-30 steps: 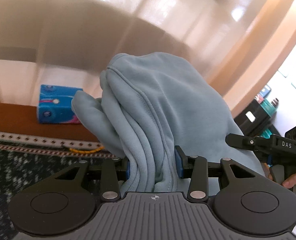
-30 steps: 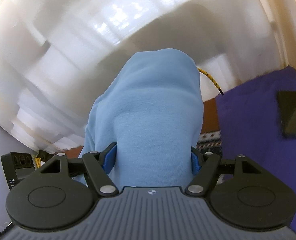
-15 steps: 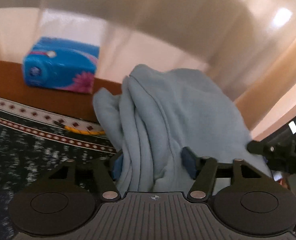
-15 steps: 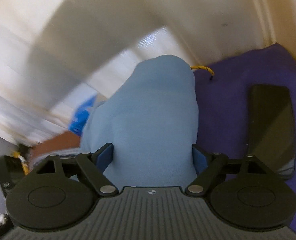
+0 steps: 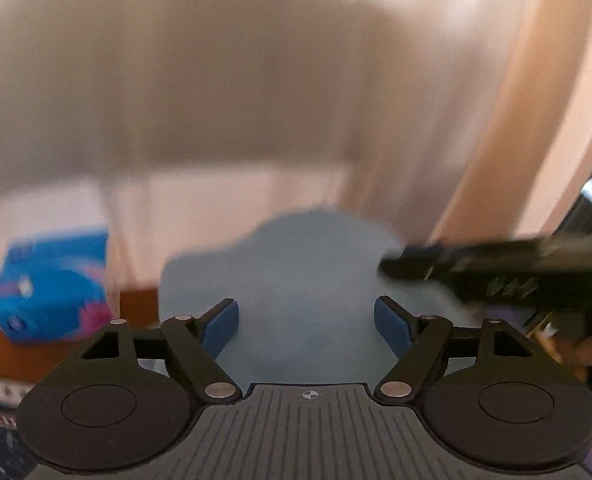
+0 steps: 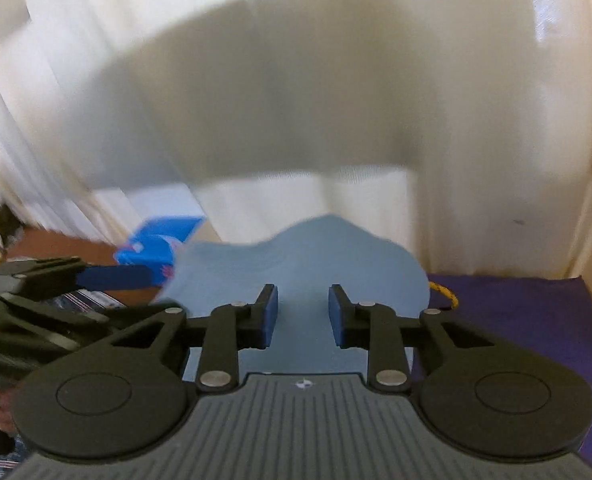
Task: Fold clothes
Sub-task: 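Lower the folded sweatshirt onto the purple cloth and open both grippers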
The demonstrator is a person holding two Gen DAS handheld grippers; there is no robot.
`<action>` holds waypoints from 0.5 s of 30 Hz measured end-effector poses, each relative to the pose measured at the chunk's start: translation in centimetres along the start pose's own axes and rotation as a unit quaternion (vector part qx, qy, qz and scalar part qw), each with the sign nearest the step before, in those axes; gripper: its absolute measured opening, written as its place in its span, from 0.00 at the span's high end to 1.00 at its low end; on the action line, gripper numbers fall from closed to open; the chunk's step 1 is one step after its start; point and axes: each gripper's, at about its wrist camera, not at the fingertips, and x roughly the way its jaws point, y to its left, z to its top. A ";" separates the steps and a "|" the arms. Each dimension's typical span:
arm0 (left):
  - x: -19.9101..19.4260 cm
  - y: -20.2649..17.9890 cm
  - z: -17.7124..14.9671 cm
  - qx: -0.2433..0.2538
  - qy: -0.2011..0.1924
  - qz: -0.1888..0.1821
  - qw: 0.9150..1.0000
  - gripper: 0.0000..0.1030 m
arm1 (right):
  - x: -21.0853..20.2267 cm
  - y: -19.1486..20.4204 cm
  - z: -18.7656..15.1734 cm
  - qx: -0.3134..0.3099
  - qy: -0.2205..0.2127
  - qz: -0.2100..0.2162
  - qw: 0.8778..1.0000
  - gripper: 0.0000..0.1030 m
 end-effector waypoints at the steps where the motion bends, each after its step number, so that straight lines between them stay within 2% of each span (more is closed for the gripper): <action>1: 0.6 0.3 -0.3 -0.009 0.004 -0.001 1.000 0.19 | 0.6 -0.2 -0.2 0.005 0.001 0.000 1.000 0.68; 5: 1.9 0.6 -0.7 -0.023 0.007 0.015 1.000 0.22 | 3.5 -0.6 -1.0 0.016 0.018 -0.007 1.000 0.66; 9: 0.8 1.1 -0.4 -0.028 0.007 0.016 0.999 0.19 | 4.0 -0.2 -0.7 0.003 0.029 -0.015 0.999 0.64; 12: -2.8 2.1 -0.7 -0.011 -0.017 0.017 1.000 0.17 | 0.9 0.7 -0.1 0.004 0.014 -0.015 1.000 0.63; 15: -5.4 2.2 -3.2 0.019 -0.035 0.023 0.999 0.14 | -3.2 2.0 -1.6 -0.002 -0.007 -0.015 1.000 0.63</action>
